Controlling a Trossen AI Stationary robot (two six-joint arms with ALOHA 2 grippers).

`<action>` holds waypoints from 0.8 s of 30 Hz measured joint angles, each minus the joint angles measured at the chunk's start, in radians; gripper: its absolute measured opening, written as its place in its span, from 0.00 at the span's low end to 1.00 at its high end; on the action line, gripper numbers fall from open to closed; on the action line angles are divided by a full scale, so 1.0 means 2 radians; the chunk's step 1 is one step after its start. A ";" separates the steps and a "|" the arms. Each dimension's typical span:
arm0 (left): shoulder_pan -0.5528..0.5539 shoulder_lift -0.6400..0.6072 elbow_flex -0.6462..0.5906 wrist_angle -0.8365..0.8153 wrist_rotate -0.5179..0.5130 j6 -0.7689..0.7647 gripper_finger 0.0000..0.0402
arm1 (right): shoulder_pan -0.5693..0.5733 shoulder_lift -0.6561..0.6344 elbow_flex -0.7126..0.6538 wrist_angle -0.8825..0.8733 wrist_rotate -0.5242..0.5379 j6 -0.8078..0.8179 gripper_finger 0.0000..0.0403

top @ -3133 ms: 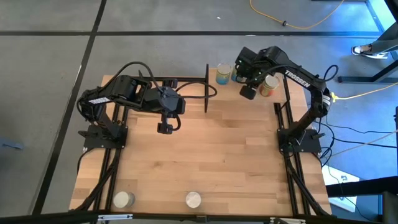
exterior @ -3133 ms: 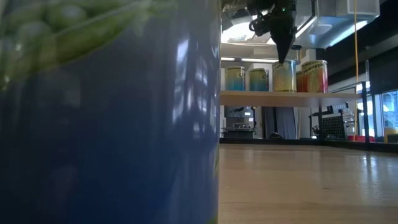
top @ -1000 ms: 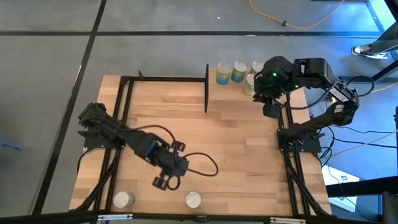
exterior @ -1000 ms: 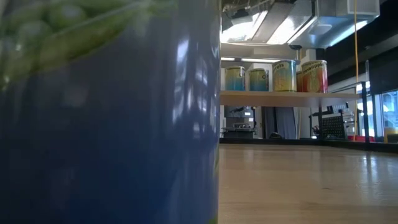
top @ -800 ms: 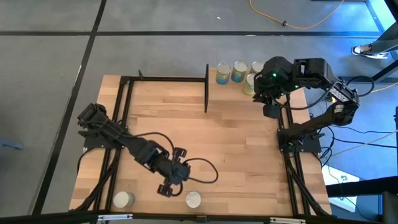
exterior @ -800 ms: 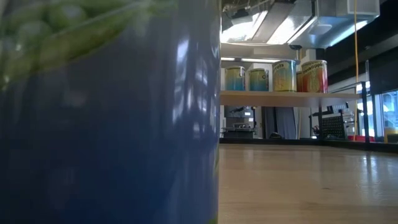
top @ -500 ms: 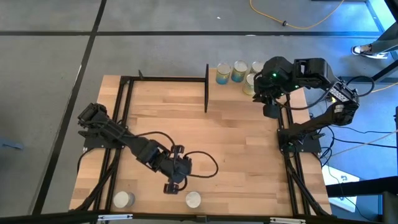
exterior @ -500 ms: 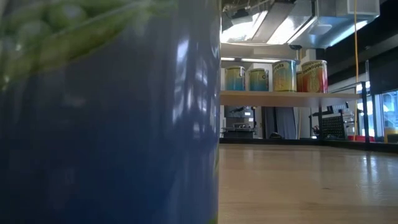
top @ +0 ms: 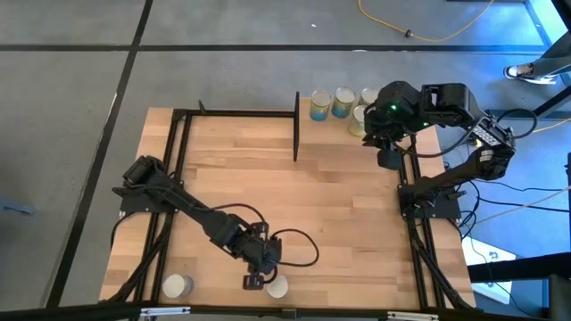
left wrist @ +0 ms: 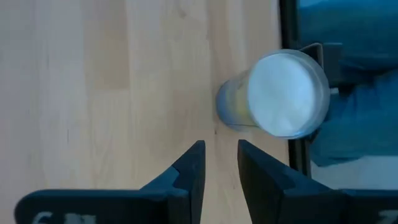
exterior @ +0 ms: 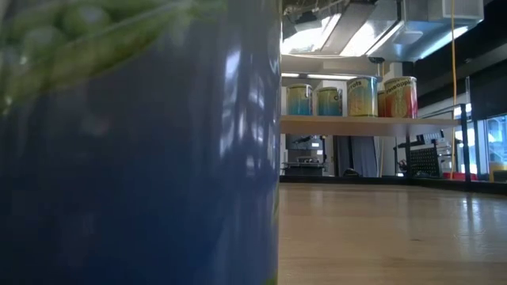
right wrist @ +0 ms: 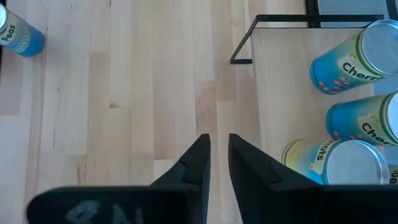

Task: Pick and place cans onto a shelf
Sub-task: Put the right canned peas on the shelf

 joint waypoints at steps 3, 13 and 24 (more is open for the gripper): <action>0.000 0.012 0.000 0.025 -0.001 -0.053 0.21 | 0.000 0.000 0.000 0.000 0.000 0.000 0.15; -0.005 0.041 0.000 0.060 0.002 -0.122 0.21 | 0.000 0.000 0.000 0.000 0.000 0.000 0.15; -0.008 0.053 0.000 0.071 0.018 -0.123 0.21 | 0.000 0.000 0.000 0.000 0.000 -0.001 0.15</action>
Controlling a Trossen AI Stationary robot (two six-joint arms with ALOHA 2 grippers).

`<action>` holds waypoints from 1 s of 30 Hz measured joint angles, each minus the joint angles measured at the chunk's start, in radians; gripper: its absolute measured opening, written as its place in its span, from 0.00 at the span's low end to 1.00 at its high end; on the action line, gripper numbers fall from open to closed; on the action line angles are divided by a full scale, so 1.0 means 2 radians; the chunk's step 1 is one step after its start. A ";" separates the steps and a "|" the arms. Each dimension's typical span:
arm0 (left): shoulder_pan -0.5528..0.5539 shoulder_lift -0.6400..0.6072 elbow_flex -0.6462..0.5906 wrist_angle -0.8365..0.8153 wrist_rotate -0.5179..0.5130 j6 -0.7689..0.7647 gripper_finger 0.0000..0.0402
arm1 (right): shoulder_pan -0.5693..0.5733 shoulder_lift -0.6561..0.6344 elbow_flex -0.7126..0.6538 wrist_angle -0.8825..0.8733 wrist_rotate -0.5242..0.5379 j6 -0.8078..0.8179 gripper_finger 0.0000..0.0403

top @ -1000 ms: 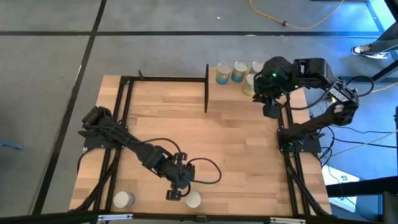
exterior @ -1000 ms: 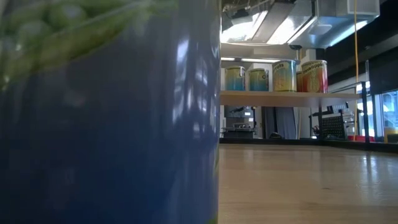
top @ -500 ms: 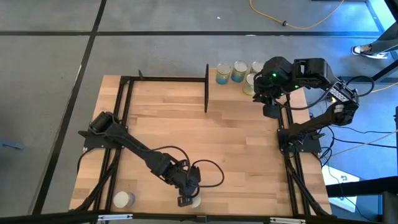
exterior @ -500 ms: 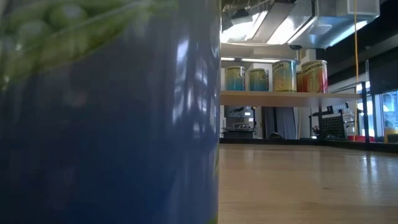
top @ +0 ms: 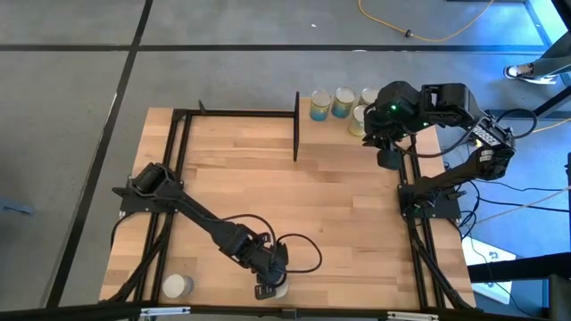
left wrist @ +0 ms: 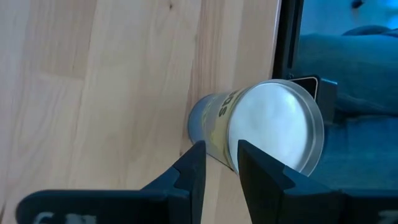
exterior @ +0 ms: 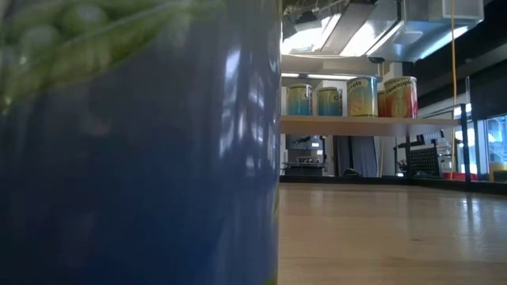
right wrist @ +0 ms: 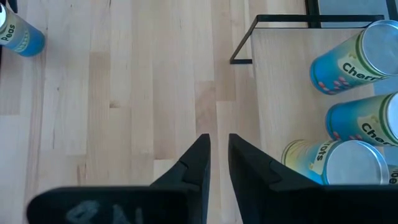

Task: Pick and place cans onto a shelf
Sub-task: Put the right canned peas on the shelf

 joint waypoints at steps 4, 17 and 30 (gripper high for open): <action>0.000 0.000 0.000 0.000 0.001 0.000 0.21 | 0.000 0.000 0.000 0.000 0.000 0.000 0.15; 0.003 0.016 0.001 0.011 0.020 0.001 0.21 | 0.000 0.000 0.000 0.000 0.000 -0.001 0.15; 0.005 0.016 0.001 0.010 -0.007 0.054 0.01 | 0.000 0.000 0.000 0.000 0.000 -0.001 0.15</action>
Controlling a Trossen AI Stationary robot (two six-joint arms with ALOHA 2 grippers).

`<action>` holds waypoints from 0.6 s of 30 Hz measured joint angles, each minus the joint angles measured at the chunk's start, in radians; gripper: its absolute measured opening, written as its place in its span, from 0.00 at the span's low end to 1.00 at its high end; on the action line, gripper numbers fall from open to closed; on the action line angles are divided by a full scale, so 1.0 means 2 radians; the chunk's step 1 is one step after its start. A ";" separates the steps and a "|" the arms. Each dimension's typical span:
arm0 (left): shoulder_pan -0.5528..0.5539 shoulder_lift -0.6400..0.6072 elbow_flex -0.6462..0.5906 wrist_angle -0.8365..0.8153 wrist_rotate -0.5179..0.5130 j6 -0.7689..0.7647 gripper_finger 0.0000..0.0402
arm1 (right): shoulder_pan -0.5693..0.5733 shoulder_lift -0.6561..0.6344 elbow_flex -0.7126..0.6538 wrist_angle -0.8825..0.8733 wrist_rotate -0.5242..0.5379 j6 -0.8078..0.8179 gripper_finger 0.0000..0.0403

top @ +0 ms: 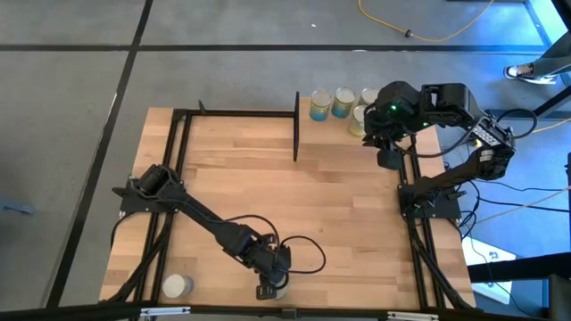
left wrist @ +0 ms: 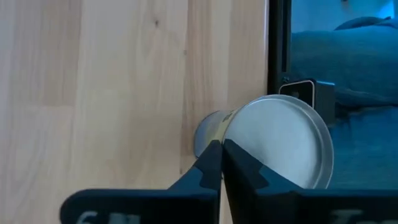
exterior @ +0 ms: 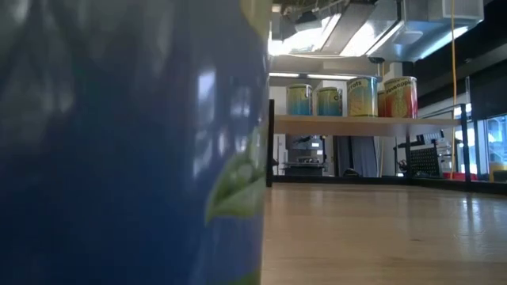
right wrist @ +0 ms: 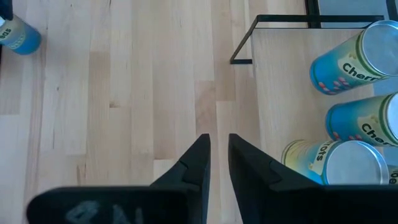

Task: Pick and place cans onto a shelf
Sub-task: Put the right canned peas on the shelf

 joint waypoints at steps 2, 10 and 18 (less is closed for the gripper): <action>0.002 0.000 0.002 -0.001 0.001 0.001 0.01 | 0.000 0.000 0.000 0.000 0.000 0.000 0.15; 0.019 0.002 0.064 -0.049 -0.018 0.068 0.00 | 0.000 0.000 0.000 0.000 0.000 -0.023 0.15; 0.054 0.002 0.166 -0.154 -0.053 0.115 0.00 | 0.000 -0.001 0.000 0.000 0.000 -0.038 0.15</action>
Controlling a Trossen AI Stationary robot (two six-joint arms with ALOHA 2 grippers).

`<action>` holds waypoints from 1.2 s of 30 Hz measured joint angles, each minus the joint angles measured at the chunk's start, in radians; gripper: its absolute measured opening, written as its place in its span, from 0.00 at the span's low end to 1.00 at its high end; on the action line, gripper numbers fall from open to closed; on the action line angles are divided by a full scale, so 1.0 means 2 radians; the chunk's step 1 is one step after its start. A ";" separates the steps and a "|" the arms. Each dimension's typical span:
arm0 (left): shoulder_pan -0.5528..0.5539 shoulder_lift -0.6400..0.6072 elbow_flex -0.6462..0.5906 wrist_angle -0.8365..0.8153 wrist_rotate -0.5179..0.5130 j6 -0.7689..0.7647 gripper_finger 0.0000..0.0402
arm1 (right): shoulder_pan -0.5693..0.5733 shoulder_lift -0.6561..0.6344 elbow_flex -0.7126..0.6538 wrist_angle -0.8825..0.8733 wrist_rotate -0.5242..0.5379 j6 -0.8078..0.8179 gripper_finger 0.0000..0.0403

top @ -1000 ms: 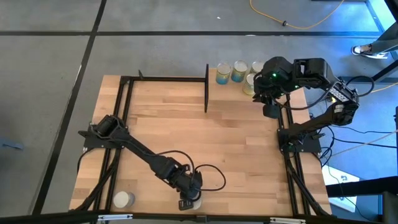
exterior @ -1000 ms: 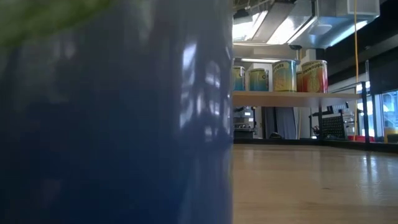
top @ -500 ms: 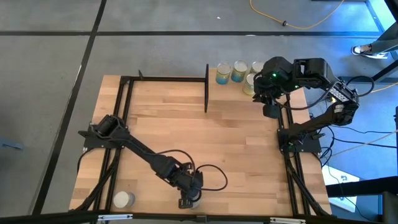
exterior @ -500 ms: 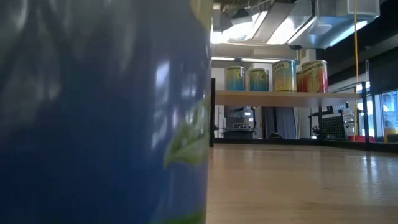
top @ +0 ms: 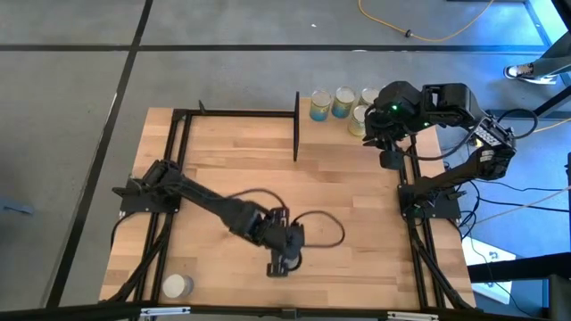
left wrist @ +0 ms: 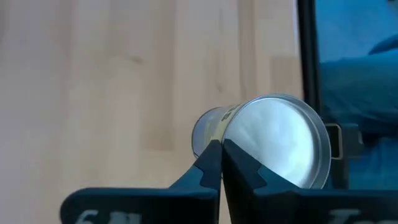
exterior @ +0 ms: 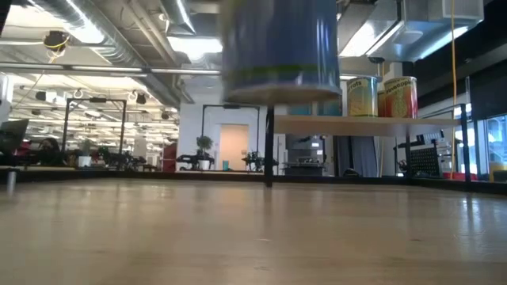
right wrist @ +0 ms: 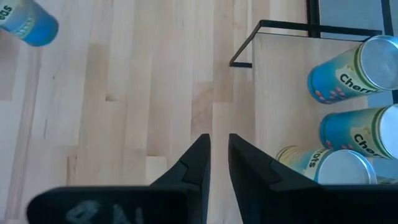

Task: Pick and place cans onto a shelf
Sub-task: Put the right canned peas on the shelf

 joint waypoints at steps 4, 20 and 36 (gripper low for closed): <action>0.029 0.000 0.061 -0.043 -0.016 0.032 0.00 | 0.000 -0.006 0.000 0.000 0.000 -0.005 0.15; 0.230 -0.003 0.231 -0.100 0.034 0.157 0.00 | 0.000 -0.062 0.000 0.000 0.001 -0.022 0.15; 0.346 -0.002 0.231 -0.038 0.052 0.227 0.00 | 0.000 -0.068 0.000 0.000 0.005 -0.022 0.15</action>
